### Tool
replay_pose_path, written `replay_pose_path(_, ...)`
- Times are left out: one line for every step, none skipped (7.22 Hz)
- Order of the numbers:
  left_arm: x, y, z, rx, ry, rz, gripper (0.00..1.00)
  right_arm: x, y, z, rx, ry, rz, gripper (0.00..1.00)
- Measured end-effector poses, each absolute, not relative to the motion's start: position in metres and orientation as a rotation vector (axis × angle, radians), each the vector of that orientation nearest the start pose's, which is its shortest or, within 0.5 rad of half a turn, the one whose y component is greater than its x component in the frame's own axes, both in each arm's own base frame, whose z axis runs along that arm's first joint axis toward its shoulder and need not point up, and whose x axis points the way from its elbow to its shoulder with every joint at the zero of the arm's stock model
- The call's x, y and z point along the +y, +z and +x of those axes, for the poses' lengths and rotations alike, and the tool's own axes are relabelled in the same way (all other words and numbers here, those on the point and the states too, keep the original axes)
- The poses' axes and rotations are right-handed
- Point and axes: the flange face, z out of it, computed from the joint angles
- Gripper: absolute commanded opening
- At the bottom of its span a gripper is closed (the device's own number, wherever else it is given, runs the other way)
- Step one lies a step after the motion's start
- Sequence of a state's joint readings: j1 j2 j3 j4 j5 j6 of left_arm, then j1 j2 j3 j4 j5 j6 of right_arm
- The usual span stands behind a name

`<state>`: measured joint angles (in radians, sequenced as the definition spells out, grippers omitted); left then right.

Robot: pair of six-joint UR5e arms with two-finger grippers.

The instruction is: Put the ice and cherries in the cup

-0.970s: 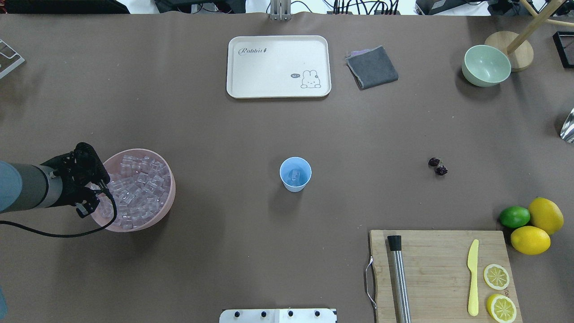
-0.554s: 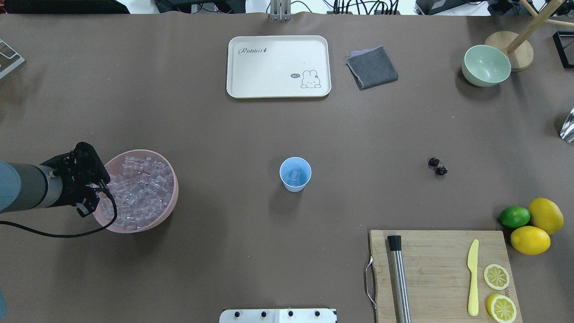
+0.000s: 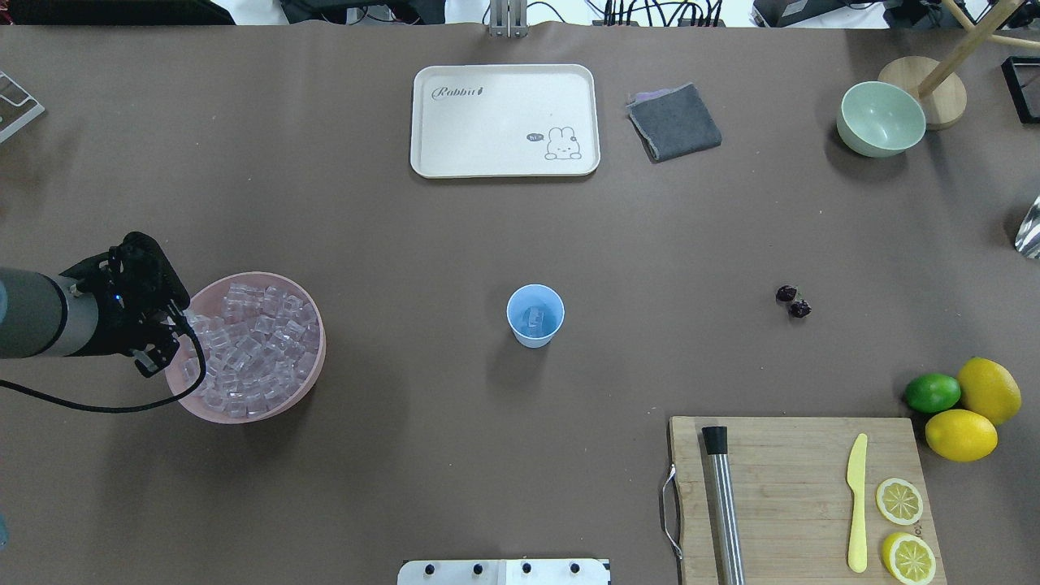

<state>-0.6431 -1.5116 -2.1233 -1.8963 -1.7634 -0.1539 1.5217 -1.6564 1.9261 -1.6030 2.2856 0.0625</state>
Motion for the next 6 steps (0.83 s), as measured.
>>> replay_pose_path(-0.376, 0.381, 0.304, 0.642, 0.755, 0.621, 0.00, -0.459, 0.531, 0.046, -0.723, -0.073, 0.188, 1.00)
replay_pose_path(-0.388, 0.362, 0.320, 0.709, 0.667, 0.602, 0.00, -0.459, 0.530, 0.046, -0.723, -0.074, 0.190, 1.00)
replay_pose_path(-0.401, 0.338, 0.343, 0.789, 0.564, 0.567, 0.00, -0.460, 0.530, 0.046, -0.723, -0.074, 0.191, 1.00)
replay_pose_path(-0.413, 0.308, 0.370, 0.874, 0.454, 0.522, 0.00, -0.460, 0.529, 0.045, -0.723, -0.074, 0.192, 1.00)
replay_pose_path(-0.418, 0.275, 0.398, 0.959, 0.345, 0.468, 0.00, -0.460, 0.529, 0.045, -0.723, -0.074, 0.193, 1.00)
replay_pose_path(-0.414, 0.243, 0.422, 1.031, 0.255, 0.415, 0.00, -0.461, 0.529, 0.045, -0.723, -0.074, 0.193, 1.00)
